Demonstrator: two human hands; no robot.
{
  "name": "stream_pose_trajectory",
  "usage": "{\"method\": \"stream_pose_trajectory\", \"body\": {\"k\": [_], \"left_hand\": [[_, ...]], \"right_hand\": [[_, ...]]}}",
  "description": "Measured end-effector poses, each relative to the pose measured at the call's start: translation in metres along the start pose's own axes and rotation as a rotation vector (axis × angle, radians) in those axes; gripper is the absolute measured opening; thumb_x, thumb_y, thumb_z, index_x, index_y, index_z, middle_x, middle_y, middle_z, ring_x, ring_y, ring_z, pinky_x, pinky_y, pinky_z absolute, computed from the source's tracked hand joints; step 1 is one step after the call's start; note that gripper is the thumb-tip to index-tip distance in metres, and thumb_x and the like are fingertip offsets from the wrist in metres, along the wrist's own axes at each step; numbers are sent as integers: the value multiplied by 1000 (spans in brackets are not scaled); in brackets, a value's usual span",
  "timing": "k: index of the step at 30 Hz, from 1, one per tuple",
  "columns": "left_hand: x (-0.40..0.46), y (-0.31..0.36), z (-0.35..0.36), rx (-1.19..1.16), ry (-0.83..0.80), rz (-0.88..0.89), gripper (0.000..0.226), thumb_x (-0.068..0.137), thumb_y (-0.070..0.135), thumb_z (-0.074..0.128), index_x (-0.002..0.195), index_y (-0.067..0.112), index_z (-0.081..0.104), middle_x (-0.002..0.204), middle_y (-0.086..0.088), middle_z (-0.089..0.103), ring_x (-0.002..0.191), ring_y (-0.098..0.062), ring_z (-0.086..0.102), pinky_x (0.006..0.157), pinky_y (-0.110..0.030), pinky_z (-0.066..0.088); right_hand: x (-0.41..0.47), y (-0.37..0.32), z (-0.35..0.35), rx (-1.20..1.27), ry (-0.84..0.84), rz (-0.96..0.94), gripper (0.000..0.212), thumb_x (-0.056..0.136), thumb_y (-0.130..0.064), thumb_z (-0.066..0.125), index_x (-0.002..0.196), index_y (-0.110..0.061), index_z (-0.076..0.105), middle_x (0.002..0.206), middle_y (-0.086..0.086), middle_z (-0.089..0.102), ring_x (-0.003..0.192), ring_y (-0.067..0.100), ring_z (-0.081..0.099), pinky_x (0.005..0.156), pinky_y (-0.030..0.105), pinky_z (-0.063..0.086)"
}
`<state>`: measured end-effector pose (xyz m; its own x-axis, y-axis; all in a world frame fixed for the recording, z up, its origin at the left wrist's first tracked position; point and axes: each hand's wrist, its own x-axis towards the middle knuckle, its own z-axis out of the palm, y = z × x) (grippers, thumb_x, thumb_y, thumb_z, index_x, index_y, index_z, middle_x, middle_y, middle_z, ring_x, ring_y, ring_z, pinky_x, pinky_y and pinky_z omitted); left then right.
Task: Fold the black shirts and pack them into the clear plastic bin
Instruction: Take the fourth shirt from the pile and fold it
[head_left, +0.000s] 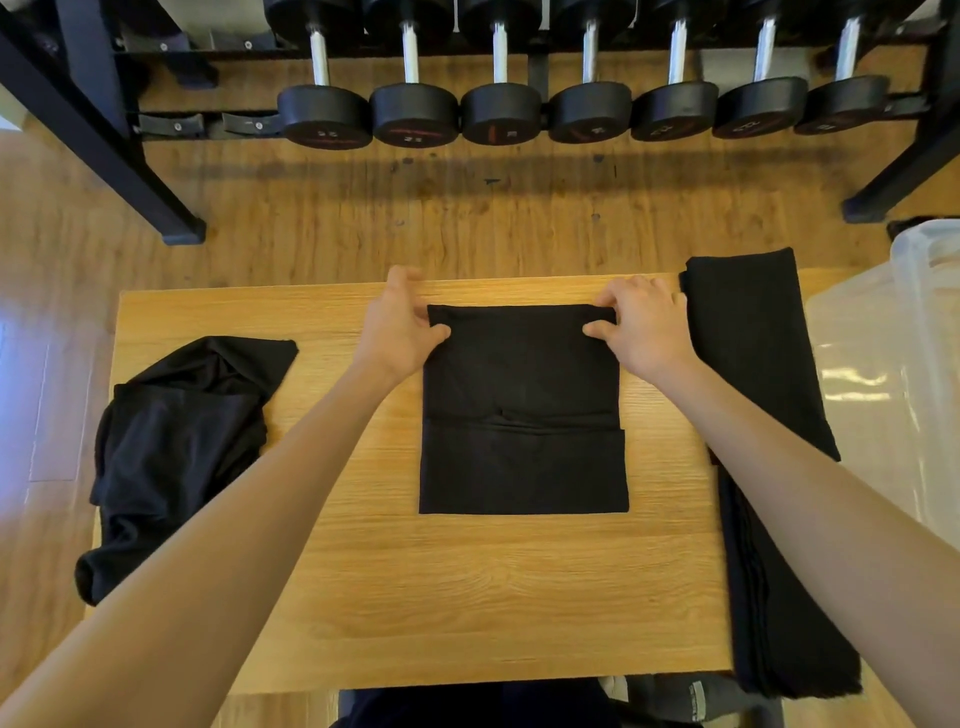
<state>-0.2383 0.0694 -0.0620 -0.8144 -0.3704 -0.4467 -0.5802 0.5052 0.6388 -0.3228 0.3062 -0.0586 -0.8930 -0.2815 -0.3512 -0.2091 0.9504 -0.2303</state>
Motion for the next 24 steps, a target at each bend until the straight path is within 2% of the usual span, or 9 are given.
{"method": "stream_pose_trajectory", "body": {"k": [2,5,10,12,14,16,19,22,24], "left_hand": [[3,0,-3,7,-31,-12,51,86,14,72,130,15,47,93,3,56,87,-12,55,69,-16,42],[8,-1,-8,-2,-66,-45,29,87,17,72,114,16,63,91,3,58,84,-10,57,78,-24,46],[-2,0,-20,-197,-122,-80,18,89,14,69,107,11,66,86,2,62,72,-8,67,80,-26,57],[-11,2,-24,-233,-120,-56,14,89,12,68,104,13,65,98,0,62,74,-10,71,74,-22,58],[-23,2,-28,-245,-109,-13,11,90,12,68,99,15,65,107,-4,63,75,-10,73,72,-21,59],[-40,1,-30,-231,-80,29,9,89,12,68,98,15,66,107,-4,65,75,-7,73,72,-17,57],[-70,-1,-30,-134,-2,104,9,88,14,70,97,15,68,94,4,69,71,7,67,68,-2,44],[-94,-10,-25,-122,20,138,7,87,14,71,91,19,69,78,6,72,71,3,66,62,-3,42],[-107,-18,-21,-134,28,167,9,87,10,70,89,18,70,82,11,71,76,7,65,65,-2,41]], "right_hand": [[3,-2,-2,-3,-31,14,26,91,-33,64,111,-18,64,117,5,57,119,27,45,100,41,30],[3,-5,-5,78,-62,15,17,90,-27,65,104,-20,61,101,-3,56,111,23,53,100,40,33],[-7,-6,-19,446,-207,77,30,88,-12,67,118,-12,64,117,3,63,112,20,56,97,35,46],[-15,-6,-27,504,-190,37,18,87,-9,68,105,-10,69,99,0,66,95,16,59,84,23,48],[-27,-5,-34,544,-144,-6,12,85,-7,70,97,-11,68,82,-8,59,74,6,53,63,5,40],[-40,-2,-36,560,-84,-49,11,83,-6,73,92,-10,68,75,-10,55,63,3,47,55,2,36],[-62,4,-29,543,15,-108,12,79,-7,76,87,-13,68,78,-5,56,68,5,45,63,6,38],[-82,12,-17,476,98,-177,14,78,-8,76,83,-19,68,82,-8,56,86,12,47,81,24,37],[-96,15,-8,451,136,-213,16,78,-6,74,81,-20,68,82,-8,56,90,14,48,84,28,33]]}}
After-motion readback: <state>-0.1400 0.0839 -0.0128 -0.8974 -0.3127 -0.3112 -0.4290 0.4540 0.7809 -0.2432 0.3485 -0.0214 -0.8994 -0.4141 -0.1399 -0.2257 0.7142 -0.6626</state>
